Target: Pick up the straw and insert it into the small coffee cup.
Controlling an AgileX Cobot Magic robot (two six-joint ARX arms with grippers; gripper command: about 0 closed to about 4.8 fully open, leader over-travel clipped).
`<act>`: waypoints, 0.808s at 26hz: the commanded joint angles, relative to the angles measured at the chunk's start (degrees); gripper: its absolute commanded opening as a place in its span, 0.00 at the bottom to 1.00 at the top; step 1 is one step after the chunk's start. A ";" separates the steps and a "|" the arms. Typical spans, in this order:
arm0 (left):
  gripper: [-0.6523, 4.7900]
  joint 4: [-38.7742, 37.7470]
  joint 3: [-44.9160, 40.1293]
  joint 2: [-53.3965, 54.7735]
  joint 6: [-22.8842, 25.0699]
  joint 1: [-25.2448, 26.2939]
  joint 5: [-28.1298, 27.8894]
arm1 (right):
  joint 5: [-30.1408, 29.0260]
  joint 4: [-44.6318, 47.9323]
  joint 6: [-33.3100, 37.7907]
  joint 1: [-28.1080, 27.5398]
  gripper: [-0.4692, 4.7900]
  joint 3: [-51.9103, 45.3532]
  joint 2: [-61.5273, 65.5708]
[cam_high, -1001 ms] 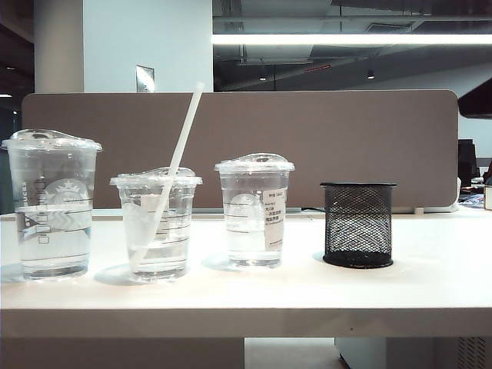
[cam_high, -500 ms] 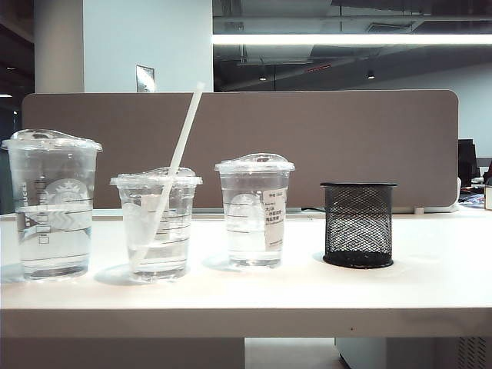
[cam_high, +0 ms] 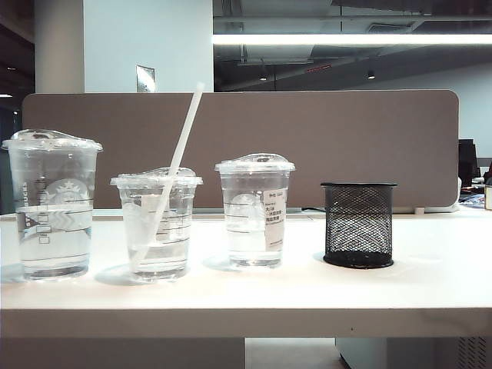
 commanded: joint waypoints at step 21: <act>0.17 0.35 0.22 0.02 0.24 0.11 0.28 | -2.91 1.31 -1.38 1.05 0.11 -0.83 -0.07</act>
